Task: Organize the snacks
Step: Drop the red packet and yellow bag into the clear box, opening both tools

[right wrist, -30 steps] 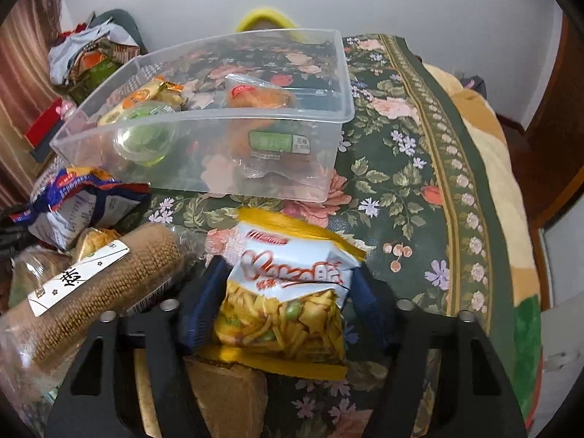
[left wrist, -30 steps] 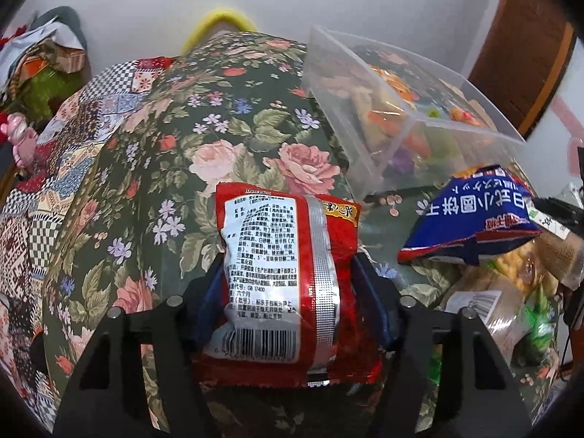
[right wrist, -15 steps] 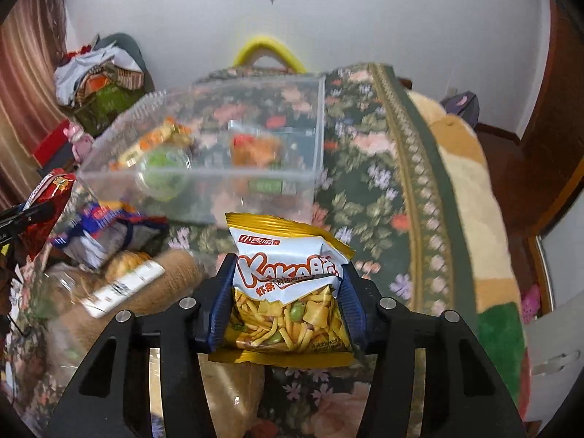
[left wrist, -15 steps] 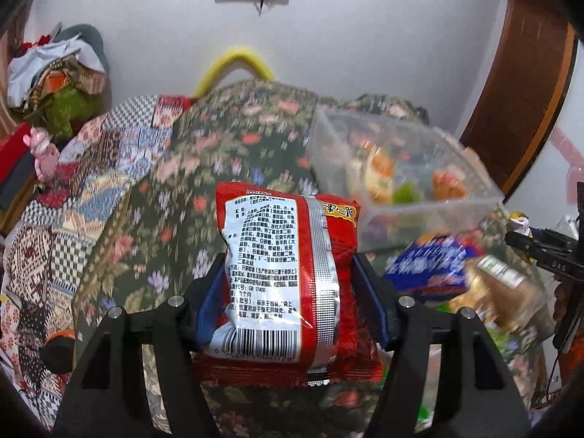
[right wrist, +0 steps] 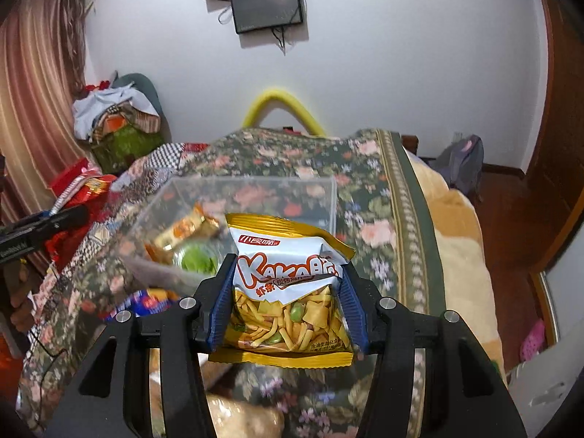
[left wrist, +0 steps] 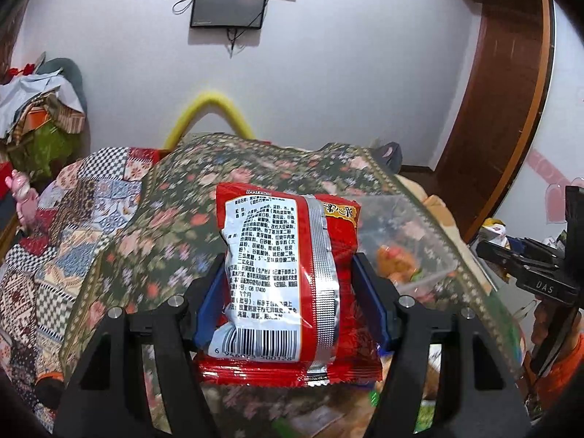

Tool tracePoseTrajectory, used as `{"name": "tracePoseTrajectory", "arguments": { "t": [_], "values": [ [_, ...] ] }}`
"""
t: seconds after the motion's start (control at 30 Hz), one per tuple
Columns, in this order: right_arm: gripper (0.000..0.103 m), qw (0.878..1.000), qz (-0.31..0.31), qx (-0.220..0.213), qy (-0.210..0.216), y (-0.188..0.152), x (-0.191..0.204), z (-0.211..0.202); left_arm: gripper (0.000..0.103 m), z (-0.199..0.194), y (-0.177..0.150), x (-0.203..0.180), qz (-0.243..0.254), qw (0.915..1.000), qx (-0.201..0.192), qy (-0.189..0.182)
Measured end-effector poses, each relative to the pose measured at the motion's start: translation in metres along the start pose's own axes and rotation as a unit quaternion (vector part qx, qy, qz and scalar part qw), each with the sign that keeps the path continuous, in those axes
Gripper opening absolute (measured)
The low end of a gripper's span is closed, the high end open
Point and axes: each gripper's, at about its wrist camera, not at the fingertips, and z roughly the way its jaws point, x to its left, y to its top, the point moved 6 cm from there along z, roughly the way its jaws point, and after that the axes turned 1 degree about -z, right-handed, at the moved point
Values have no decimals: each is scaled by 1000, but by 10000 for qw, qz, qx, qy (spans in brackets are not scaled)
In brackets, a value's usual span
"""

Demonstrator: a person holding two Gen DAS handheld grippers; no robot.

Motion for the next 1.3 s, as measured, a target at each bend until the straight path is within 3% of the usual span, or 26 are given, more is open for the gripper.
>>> {"name": "tracePoseTrajectory", "arguments": {
  "t": [0.33,0.57,0.83,1.17,1.3],
  "values": [
    [49,9997,-117,-199,100,31,5,16,66,51,30,-33,-137,9994,181,-256],
    [49,9998,-170,8,113,36,4,47,66,88,32,-50,-3,9989,447,-123],
    [49,9992,-223,329,72,36,-1,82,66,134,28,-64,121,9944,1041,-139],
    [50,9973,-169,685,180,28,-7,107,66,157,18,-75,407,9891,1389,-264],
    [51,9977,-112,628,232,30,-9,106,66,154,22,-72,479,9917,1182,-146]
  ]
}}
